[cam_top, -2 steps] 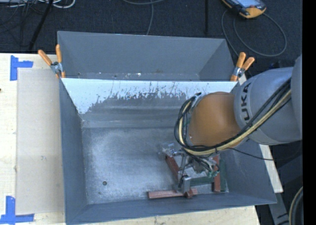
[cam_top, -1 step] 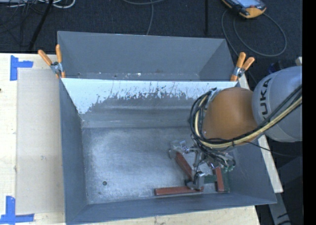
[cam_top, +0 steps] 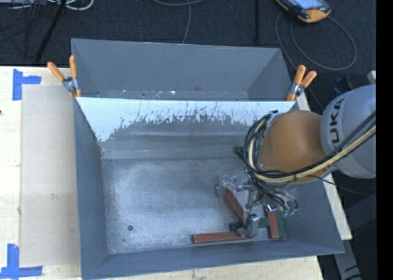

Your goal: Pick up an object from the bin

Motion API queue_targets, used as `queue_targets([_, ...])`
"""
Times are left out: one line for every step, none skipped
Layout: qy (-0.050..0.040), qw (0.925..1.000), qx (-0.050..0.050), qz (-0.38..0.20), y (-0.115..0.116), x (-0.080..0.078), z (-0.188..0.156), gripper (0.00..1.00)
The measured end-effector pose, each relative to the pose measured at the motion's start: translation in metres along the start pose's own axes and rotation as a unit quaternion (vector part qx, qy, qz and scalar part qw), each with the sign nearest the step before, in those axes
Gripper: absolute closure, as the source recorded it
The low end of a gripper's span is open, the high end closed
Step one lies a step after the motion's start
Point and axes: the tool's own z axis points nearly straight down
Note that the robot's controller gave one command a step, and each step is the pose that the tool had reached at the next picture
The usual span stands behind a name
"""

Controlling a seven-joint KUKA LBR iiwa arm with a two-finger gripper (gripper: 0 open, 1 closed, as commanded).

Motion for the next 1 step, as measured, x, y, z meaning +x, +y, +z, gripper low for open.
queue_targets([0.0008, 0.9874, 0.0, -0.158, -0.0085, 0.0132, 0.0006, 0.0])
